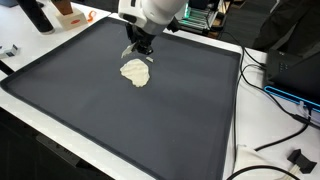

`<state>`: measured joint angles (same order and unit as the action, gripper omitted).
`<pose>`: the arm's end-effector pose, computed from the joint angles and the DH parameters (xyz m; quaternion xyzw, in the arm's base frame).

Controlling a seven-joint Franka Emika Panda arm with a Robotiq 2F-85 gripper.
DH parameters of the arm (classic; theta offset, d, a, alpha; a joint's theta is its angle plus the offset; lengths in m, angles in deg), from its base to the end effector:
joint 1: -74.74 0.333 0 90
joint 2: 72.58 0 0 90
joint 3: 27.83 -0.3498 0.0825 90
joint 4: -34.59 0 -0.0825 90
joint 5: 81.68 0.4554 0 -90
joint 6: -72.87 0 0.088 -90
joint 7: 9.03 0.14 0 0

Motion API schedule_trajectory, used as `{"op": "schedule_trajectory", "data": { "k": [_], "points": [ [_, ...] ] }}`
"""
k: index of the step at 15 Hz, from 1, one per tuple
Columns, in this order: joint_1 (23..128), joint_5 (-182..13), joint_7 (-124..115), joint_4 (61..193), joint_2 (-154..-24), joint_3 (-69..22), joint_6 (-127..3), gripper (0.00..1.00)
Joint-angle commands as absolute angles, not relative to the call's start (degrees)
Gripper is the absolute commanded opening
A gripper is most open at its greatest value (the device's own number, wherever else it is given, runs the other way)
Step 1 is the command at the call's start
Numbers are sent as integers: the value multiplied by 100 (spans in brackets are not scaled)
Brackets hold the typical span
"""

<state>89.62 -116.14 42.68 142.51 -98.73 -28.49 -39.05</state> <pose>0.6442 0.1220 0.2023 0.9418 -0.1380 -0.0163 0.3062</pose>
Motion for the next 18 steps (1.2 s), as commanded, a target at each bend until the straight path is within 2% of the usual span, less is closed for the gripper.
{"op": "schedule_trajectory", "data": {
  "k": [1, 9, 18],
  "points": [
    [8993, -11883, 4057, 14310, -9827, -2833, -4014, 1],
    [8924, -12462, 3708, 14513, -9603, -2871, -4806, 1],
    [8537, -12222, 3024, 15234, -9055, -2868, -7154, 1]
  ]
}}
